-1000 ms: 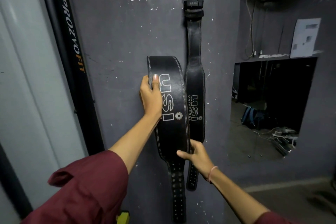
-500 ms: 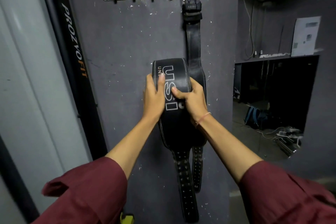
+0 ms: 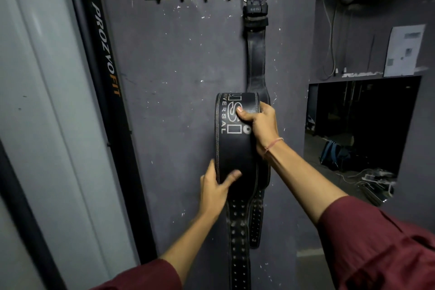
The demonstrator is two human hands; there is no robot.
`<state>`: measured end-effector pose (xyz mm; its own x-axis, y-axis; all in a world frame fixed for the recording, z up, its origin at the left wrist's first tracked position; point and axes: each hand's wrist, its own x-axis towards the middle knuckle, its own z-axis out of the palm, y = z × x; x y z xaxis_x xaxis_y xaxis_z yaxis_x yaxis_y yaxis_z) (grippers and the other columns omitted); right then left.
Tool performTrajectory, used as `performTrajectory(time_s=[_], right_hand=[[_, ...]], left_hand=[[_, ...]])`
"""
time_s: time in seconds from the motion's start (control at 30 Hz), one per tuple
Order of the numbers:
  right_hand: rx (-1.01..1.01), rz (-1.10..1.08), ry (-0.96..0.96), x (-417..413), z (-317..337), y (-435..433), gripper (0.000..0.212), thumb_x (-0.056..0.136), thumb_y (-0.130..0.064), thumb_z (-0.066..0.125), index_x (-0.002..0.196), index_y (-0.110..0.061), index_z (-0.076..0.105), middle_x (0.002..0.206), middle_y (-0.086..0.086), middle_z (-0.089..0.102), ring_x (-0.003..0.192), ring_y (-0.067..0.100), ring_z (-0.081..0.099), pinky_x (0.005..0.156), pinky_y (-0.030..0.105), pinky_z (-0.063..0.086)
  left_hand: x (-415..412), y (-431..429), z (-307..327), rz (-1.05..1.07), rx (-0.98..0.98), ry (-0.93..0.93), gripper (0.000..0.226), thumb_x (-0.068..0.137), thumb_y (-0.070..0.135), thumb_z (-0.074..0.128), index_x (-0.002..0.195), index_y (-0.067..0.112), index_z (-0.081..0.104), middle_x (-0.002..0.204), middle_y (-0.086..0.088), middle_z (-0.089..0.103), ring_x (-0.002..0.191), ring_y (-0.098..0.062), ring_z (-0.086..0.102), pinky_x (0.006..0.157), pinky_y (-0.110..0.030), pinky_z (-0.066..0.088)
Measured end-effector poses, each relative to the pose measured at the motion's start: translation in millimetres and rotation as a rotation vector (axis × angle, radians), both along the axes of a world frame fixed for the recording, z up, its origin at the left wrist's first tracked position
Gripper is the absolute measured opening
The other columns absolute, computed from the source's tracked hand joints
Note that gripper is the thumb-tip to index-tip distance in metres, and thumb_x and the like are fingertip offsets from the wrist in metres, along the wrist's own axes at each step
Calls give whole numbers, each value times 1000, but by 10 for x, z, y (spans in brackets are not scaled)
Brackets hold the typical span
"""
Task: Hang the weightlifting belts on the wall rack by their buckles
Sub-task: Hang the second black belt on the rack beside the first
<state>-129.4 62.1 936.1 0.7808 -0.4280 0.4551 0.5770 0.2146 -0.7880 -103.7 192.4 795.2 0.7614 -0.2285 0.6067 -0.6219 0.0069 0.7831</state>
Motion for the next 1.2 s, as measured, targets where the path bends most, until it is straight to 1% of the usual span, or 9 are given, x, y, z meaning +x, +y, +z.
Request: performTrajectory(time_s=[0.23, 0.33, 0.47, 0.67, 0.87, 0.97, 1.03, 1.1, 1.2], right_hand=[[-57, -17, -23, -127, -211, 37, 30, 80, 11, 67, 110, 10, 64, 101, 25, 72, 84, 30, 71, 78, 40, 61], [-105, -12, -48, -244, -264, 90, 31, 79, 11, 69, 109, 6, 64, 98, 21, 73, 83, 28, 72, 77, 41, 61], [-203, 46, -53, -363, -320, 107, 38, 78, 6, 73, 114, 3, 62, 104, 24, 72, 89, 32, 72, 79, 43, 60], [-314, -98, -4, -387, -465, 79, 29, 89, -19, 72, 114, -8, 62, 106, 9, 74, 95, 21, 73, 82, 30, 59], [-292, -184, 64, -238, -197, 5, 21, 92, -21, 68, 95, -3, 56, 83, 5, 70, 72, 13, 68, 67, 30, 55], [-305, -102, 28, -243, -275, -17, 23, 93, -8, 65, 97, 9, 51, 78, 5, 69, 68, 14, 69, 62, 27, 56], [-310, -57, 28, -301, -401, -17, 23, 91, -4, 65, 97, 12, 50, 84, 13, 69, 73, 20, 70, 67, 31, 59], [-315, -34, 75, -334, -566, -32, 24, 90, -6, 67, 99, 10, 52, 91, 16, 71, 80, 26, 72, 76, 38, 60], [-443, -134, 261, -268, -745, -57, 43, 85, -51, 69, 100, -14, 55, 104, 10, 73, 95, 28, 72, 90, 52, 56]], left_hand=[[50, -158, 976, 79, -129, 54, 31, 96, 41, 57, 106, 12, 62, 98, 1, 73, 90, -9, 68, 81, -26, 53], [273, -126, 1480, -63, -42, 388, 50, 94, 46, 59, 115, 2, 61, 103, -16, 73, 83, -24, 71, 71, -31, 59], [316, -17, 1830, -305, -119, 704, 43, 95, 27, 57, 124, -5, 60, 103, -19, 69, 81, -28, 69, 67, -38, 63], [176, -49, 1722, -376, -335, 642, 36, 91, 2, 57, 125, -9, 56, 102, -26, 68, 80, -35, 70, 66, -47, 62], [118, -81, 1602, -374, -425, 552, 41, 79, -15, 57, 118, -1, 54, 100, -24, 68, 77, -36, 69, 71, -50, 62], [128, -18, 1687, -405, -420, 629, 10, 84, 5, 59, 91, 1, 63, 82, -18, 69, 65, -30, 70, 61, -39, 61], [240, 6, 1781, -369, -432, 618, 37, 88, 31, 66, 108, 0, 68, 100, -19, 74, 85, -33, 74, 75, -45, 61], [343, 9, 1808, -260, -449, 530, 42, 93, 31, 64, 124, 3, 63, 113, -19, 72, 98, -33, 72, 83, -47, 60], [359, 2, 1702, -256, -397, 501, 30, 96, 15, 58, 125, 8, 61, 112, -17, 72, 98, -34, 71, 85, -50, 58]])
